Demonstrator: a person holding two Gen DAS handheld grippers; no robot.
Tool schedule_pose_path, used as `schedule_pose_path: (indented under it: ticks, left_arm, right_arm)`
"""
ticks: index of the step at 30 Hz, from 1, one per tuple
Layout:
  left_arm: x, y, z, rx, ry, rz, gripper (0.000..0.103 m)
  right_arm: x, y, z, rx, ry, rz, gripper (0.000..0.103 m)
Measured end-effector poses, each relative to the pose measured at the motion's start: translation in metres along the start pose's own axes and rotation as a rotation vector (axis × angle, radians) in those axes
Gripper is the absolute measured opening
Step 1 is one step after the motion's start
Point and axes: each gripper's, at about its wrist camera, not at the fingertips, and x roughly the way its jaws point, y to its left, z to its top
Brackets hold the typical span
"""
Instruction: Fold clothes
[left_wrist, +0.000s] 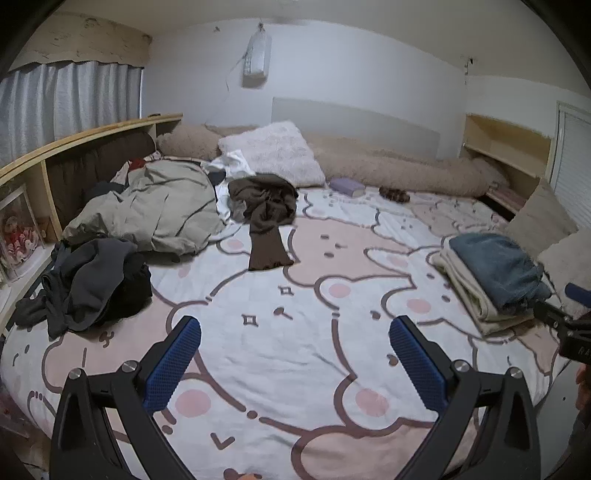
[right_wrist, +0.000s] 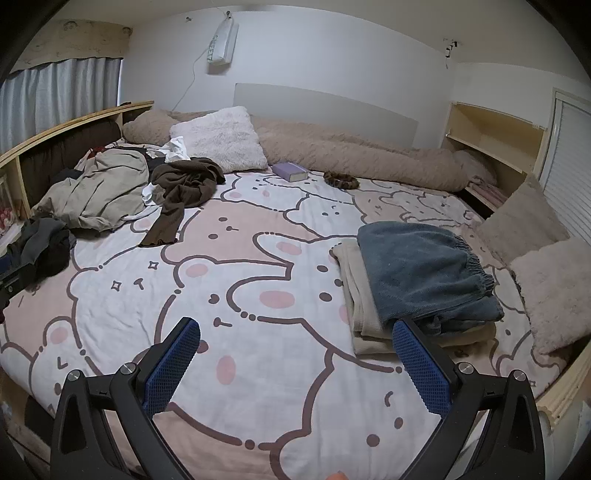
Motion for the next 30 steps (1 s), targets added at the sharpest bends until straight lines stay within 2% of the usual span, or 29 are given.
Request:
schedule_pose_path:
  ticks: [12,16,20,25,30]
  left_arm:
    - [0.03,0.016,0.009,-0.027,0.045,-0.011,0.103]
    - [0.049,0.023,0.017,-0.011,0.042,0.012,0.103]
    - [0.077,0.038,0.031,0.0,0.006,0.075,0.103]
    - [0.131,0.075,0.055,-0.083,0.019,0.112,0.103]
    - [0.203,0.119,0.07,-0.149,0.057,0.278,0.103]
  right_arm:
    - [0.017,0.001,0.002,0.015,0.029,0.003,0.103]
    - [0.025,0.0,0.003,0.01,0.039,0.004,0.103]
    - [0.034,-0.002,0.004,0.006,0.056,0.002,0.103]
    - [0.049,-0.004,0.006,0.015,0.08,-0.008,0.103]
    - [0.065,-0.002,0.009,0.006,0.107,-0.019,0.103]
